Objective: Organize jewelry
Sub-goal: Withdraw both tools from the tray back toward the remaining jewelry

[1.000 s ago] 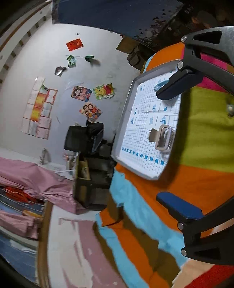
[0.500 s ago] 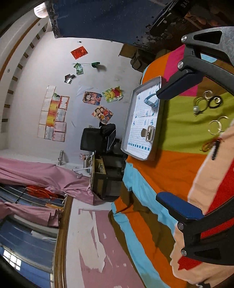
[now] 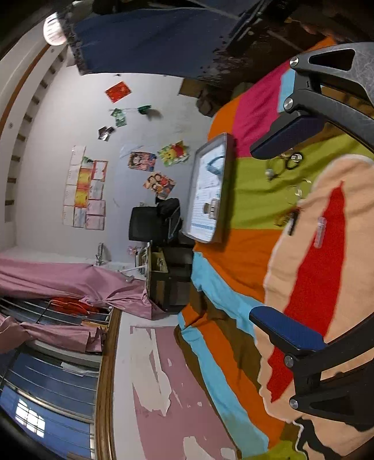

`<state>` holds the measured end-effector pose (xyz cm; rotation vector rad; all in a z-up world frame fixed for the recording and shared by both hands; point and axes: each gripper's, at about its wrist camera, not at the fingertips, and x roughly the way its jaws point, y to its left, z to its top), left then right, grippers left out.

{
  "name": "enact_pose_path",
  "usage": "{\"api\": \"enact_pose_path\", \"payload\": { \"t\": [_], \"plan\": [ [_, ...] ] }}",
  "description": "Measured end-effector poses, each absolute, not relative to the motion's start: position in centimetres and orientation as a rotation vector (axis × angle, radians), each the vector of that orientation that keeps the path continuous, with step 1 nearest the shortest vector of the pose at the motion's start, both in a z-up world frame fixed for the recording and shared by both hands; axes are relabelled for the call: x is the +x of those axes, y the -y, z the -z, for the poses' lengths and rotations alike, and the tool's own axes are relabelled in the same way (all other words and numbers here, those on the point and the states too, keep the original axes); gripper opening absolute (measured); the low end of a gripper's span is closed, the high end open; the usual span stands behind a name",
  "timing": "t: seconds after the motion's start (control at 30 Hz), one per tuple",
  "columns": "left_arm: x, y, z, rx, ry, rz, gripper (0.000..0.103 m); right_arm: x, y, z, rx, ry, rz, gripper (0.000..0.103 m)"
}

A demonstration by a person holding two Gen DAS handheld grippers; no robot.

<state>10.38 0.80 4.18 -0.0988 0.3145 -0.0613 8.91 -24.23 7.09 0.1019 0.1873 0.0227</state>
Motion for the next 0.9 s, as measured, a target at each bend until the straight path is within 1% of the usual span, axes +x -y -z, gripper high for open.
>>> {"api": "enact_pose_path", "payload": {
  "t": [0.4, 0.9],
  "plan": [
    [6.4, -1.9, -1.9, -0.075, -0.342, 0.052, 0.103, 4.2, 22.8, -4.1, 0.105, -0.241, -0.006, 0.102],
    [8.0, -1.8, -0.8, -0.077, -0.410, 0.065, 0.103, 4.9, 22.4, -1.7, 0.115, -0.310, 0.011, 0.102]
  ]
}}
